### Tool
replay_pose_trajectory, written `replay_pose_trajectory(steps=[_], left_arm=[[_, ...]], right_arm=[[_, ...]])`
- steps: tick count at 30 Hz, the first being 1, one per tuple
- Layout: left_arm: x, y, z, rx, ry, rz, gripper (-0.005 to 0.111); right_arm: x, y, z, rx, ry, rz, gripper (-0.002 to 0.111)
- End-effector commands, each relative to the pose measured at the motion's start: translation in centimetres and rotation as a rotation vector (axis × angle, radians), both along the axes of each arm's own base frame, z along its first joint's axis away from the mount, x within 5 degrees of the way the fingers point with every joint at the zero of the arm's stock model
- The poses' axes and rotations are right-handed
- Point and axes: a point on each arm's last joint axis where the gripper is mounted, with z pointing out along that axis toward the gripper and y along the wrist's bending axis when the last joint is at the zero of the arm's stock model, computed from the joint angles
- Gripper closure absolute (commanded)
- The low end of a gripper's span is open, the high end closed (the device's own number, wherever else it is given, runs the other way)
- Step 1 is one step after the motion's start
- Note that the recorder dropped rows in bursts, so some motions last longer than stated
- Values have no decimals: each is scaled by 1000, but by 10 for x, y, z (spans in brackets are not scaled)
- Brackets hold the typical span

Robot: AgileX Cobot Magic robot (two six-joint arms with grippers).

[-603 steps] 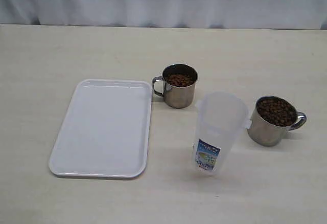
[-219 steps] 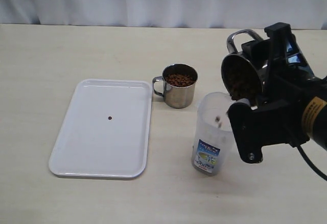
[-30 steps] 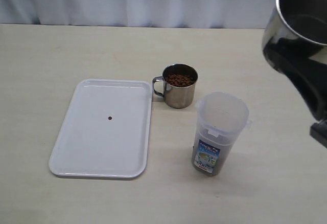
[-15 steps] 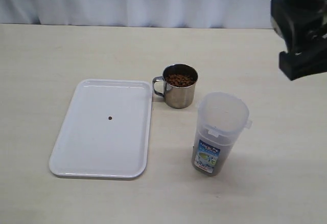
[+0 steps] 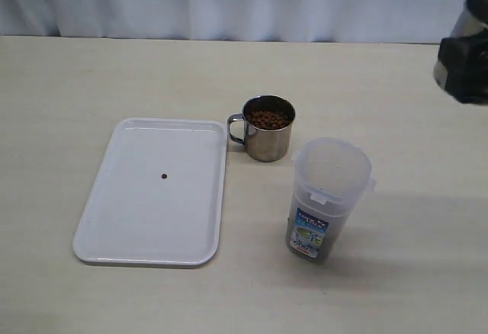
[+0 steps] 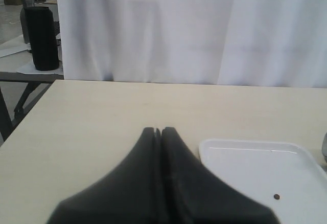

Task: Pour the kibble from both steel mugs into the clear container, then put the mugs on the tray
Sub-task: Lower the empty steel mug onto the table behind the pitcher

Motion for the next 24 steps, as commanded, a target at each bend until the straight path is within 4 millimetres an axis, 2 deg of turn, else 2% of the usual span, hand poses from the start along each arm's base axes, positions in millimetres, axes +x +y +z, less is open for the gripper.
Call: replay_pose_trajectory(steps=[1,4,5,7,8,10,14,16,18,24], left_arm=[[0,0,0,3,-5,2,107],[0,0,0,3,-5,2,107],[0,0,0,3,-5,2,107],[0,0,0,3,-5,2,107],[0,0,0,3,-5,2,107],[0,0,0,3,-5,2,107],[0,0,0,3,-5,2,107],[0,0,0,3,-5,2,107],[0,0,0,3,-5,2,107],[0,0,0,3,-5,2,107]], right_arm=[[31,5,-34,-70,182,127,104],[49,11,-50,-138,216,188,104],[58,18,-53,-113,185,258,104],[70,21,-57,25,70,288,104],[71,19,-61,38,39,284,104],[79,14,-80,-4,-40,286,104],[93,15,-119,-13,-17,327,104],[97,18,-142,-28,-4,368,104],[99,19,-154,-23,1,385,104],[100,24,-176,51,-18,412,104]])
